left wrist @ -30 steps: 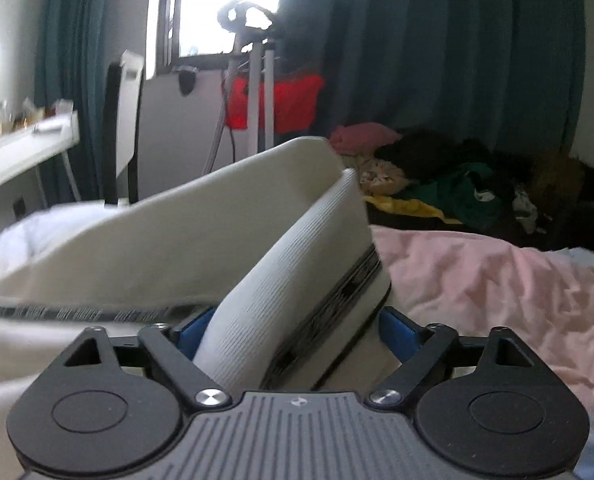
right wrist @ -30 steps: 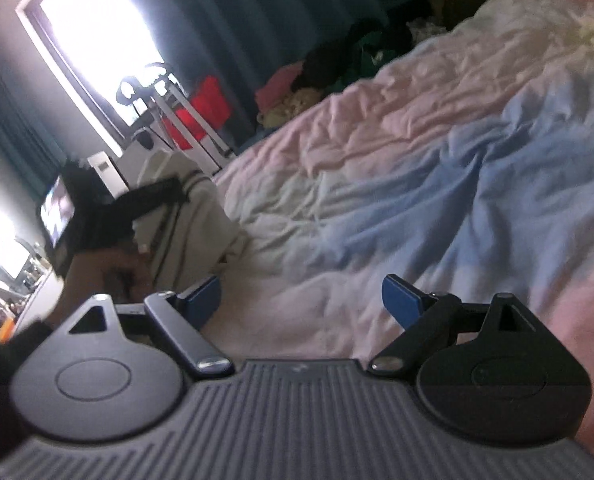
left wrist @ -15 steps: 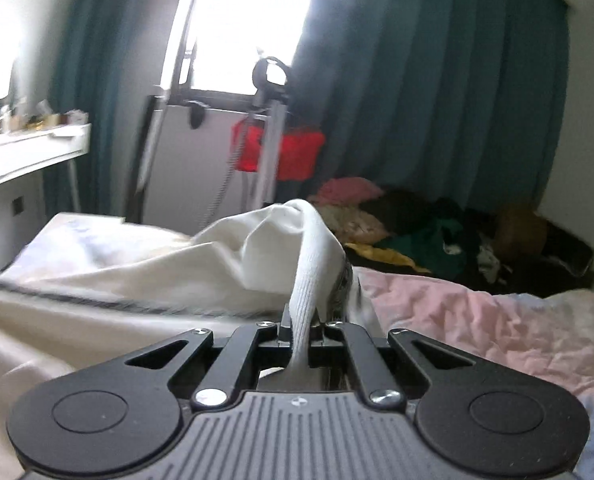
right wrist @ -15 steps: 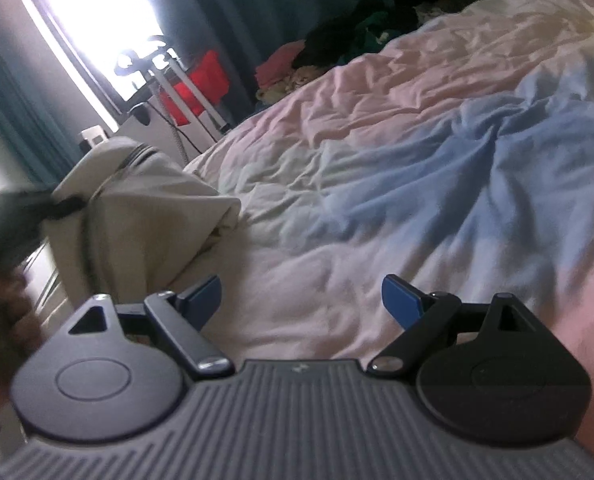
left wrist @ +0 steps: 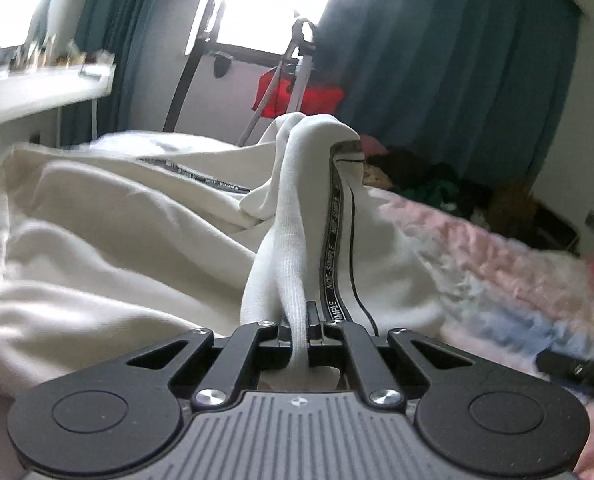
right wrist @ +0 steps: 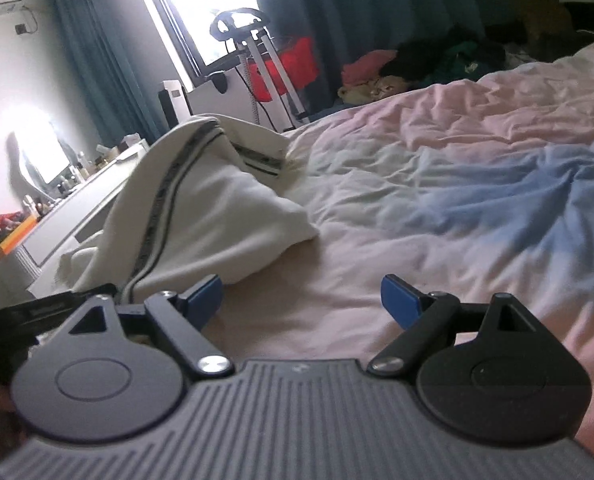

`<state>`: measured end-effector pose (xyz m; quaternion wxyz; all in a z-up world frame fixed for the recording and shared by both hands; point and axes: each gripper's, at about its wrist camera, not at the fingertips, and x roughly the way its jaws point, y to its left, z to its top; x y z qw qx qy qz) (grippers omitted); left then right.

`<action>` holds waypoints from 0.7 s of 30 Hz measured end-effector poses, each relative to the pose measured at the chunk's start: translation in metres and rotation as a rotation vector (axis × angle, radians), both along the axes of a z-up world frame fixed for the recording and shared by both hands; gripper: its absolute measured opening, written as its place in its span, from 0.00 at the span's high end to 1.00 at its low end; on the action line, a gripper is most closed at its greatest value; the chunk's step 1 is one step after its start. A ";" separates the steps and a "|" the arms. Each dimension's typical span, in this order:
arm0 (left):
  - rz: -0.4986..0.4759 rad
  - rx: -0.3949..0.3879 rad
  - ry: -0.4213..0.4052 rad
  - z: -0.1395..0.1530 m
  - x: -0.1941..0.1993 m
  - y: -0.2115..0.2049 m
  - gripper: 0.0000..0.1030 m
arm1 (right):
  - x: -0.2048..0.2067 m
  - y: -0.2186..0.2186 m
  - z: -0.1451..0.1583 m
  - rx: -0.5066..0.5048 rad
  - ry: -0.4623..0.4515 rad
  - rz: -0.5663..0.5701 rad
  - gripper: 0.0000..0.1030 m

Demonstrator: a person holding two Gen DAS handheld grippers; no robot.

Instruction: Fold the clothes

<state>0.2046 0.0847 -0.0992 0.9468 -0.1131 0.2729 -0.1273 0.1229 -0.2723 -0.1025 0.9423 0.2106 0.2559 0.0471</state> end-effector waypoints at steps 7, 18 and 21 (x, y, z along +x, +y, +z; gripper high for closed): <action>0.026 -0.135 0.036 -0.009 -0.007 0.013 0.96 | 0.071 0.042 0.043 -0.143 -0.020 0.071 0.20; -0.002 -0.177 0.026 -0.024 -0.005 0.021 0.97 | 0.322 0.104 0.091 -0.077 -0.012 -0.023 0.26; -0.002 -0.223 0.045 -0.034 0.001 0.027 0.97 | 0.373 0.105 0.071 -0.006 0.099 -0.078 0.26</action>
